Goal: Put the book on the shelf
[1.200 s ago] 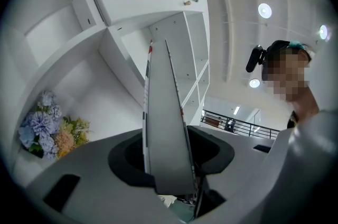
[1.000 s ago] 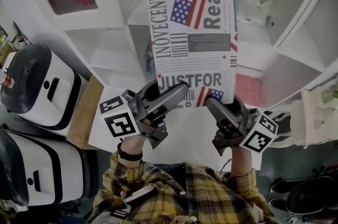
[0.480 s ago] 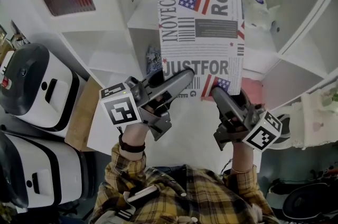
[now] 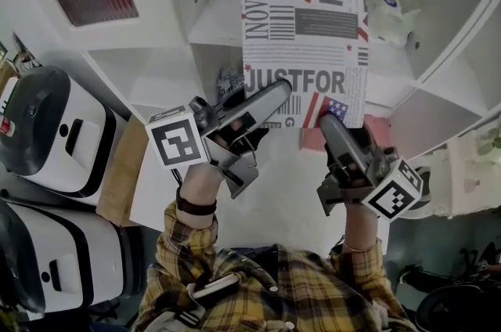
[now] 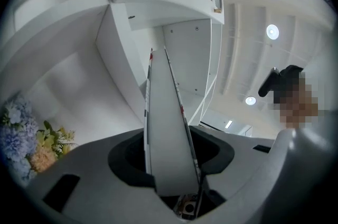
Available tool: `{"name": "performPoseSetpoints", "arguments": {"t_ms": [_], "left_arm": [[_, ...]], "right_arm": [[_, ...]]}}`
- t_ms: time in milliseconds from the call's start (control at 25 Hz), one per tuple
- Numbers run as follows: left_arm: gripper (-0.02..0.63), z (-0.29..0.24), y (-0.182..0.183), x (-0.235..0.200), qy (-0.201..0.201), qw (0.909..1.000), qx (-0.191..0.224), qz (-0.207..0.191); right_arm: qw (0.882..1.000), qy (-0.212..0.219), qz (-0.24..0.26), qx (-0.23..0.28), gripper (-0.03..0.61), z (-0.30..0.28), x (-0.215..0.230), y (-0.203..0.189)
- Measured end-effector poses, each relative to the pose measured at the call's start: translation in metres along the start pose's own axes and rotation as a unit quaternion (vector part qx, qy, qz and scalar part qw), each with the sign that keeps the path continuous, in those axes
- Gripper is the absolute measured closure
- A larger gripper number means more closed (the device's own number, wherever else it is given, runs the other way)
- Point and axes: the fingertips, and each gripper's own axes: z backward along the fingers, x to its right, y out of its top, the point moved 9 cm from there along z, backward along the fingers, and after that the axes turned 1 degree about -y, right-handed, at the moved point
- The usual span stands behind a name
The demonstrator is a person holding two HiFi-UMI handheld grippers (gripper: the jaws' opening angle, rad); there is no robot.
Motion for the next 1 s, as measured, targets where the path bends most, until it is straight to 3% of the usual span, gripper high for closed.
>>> {"name": "performPoseSetpoints", "arguments": {"t_ms": [120, 320, 520, 680, 840, 1000], "left_arm": [[0.417, 0.002, -0.005, 0.0, -0.011, 0.9997, 0.018, -0.016], [0.419, 0.004, -0.012, -0.009, -0.046, 0.9964, 0.072, -0.001], [0.42, 0.003, -0.011, -0.012, -0.055, 0.9953, 0.08, 0.007], [0.423, 0.004, -0.009, -0.012, -0.06, 0.9944, 0.086, 0.014], [0.425, 0.003, -0.009, -0.012, -0.064, 0.9942, 0.085, 0.014], [0.425, 0.003, -0.01, -0.013, -0.069, 0.9937, 0.087, 0.015]], "right_arm": [[0.999, 0.023, 0.03, 0.007, 0.308, 0.004, 0.003, -0.003], [0.99, 0.024, 0.135, -0.025, 0.272, 0.01, 0.005, 0.006], [0.978, 0.014, 0.207, -0.017, 0.25, 0.017, 0.004, 0.013], [0.955, 0.013, 0.294, -0.023, 0.24, 0.026, 0.001, 0.011], [0.92, -0.003, 0.389, -0.034, 0.238, 0.024, -0.006, 0.003], [0.899, -0.029, 0.437, -0.024, 0.239, 0.013, -0.011, -0.003]]}}
